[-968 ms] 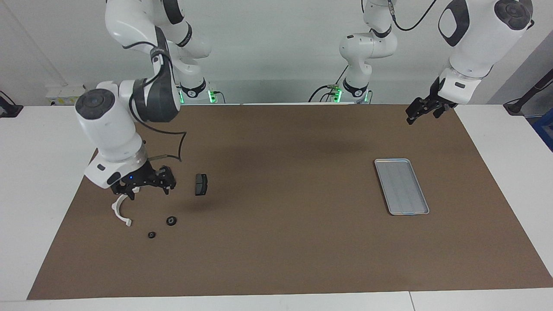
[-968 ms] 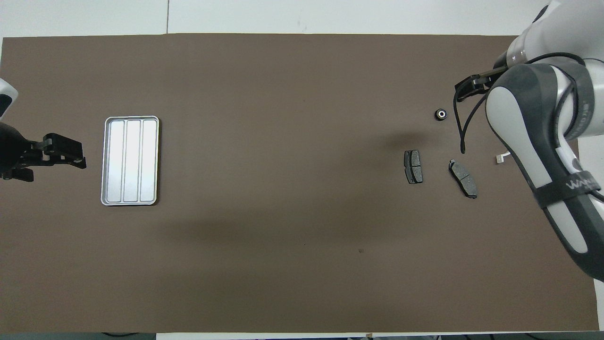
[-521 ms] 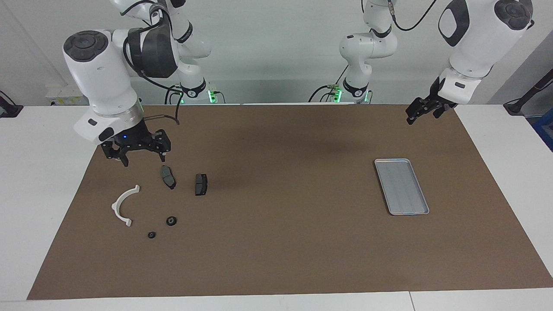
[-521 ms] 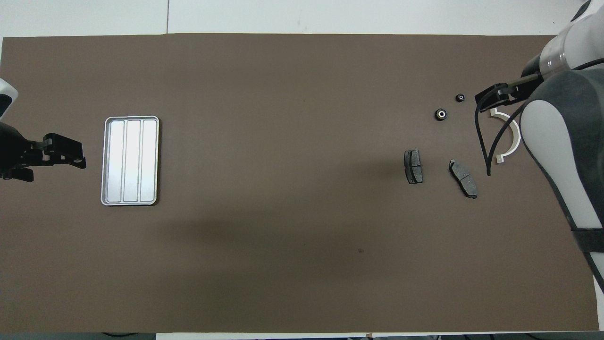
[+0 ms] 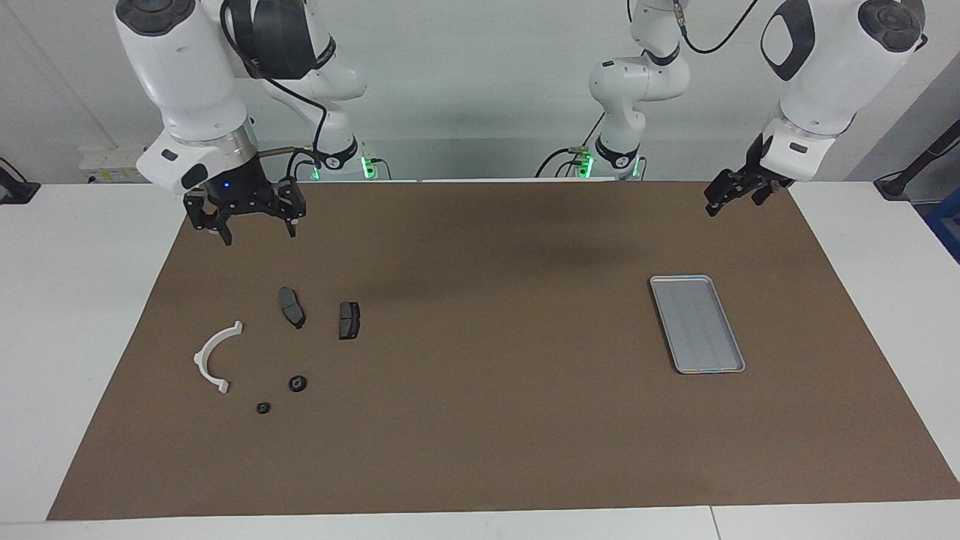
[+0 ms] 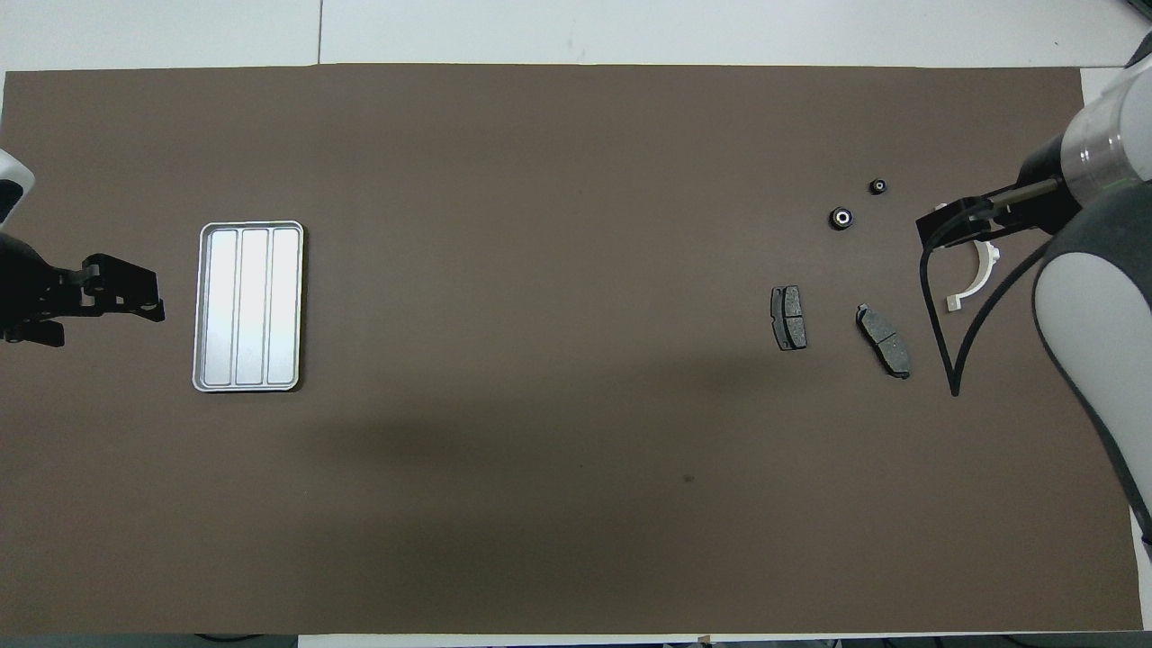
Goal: Place bearing gear from tray to pile
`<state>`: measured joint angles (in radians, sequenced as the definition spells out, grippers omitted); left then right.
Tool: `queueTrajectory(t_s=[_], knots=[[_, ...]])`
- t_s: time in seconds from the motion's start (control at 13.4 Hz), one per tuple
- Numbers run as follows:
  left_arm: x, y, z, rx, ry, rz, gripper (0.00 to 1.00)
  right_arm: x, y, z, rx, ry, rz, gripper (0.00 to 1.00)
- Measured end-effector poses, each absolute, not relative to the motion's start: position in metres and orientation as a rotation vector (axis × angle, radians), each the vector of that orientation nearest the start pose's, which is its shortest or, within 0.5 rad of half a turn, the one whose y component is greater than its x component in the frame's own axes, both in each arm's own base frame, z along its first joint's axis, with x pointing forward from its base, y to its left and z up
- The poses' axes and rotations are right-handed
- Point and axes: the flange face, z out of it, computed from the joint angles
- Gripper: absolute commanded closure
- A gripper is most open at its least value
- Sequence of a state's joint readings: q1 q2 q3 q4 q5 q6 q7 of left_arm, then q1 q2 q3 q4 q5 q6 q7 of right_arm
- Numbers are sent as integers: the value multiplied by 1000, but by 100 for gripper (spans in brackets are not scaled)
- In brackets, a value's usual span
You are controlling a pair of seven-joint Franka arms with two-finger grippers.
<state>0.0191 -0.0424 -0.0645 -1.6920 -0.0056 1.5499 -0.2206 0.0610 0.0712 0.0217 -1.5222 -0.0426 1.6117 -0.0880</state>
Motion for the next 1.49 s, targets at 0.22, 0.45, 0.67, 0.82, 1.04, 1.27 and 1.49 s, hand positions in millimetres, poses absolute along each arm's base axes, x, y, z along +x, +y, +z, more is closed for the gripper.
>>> queueTrajectory(t_s=[0.22, 0.45, 0.67, 0.82, 1.04, 1.27, 1.49], knots=[[535, -26, 589, -3115, -274, 155, 0, 558, 31, 618, -3154, -234, -29, 0], [535, -26, 589, -3115, -274, 155, 0, 538, 24, 620, -3151, -221, -23, 0], [535, -26, 589, -3115, -274, 155, 0, 529, 22, 630, -3149, -161, -55, 0], [535, -26, 589, -3115, -274, 155, 0, 527, 22, 632, -3145, -126, -58, 0], [535, -26, 589, -3115, -274, 155, 0, 525, 15, 629, -3145, -107, -23, 0], [535, -26, 589, -3115, -274, 155, 0, 525, 15, 627, -3145, -106, -14, 0], [535, -26, 589, -3115, -274, 155, 0, 525, 15, 627, -3145, -106, -14, 0]])
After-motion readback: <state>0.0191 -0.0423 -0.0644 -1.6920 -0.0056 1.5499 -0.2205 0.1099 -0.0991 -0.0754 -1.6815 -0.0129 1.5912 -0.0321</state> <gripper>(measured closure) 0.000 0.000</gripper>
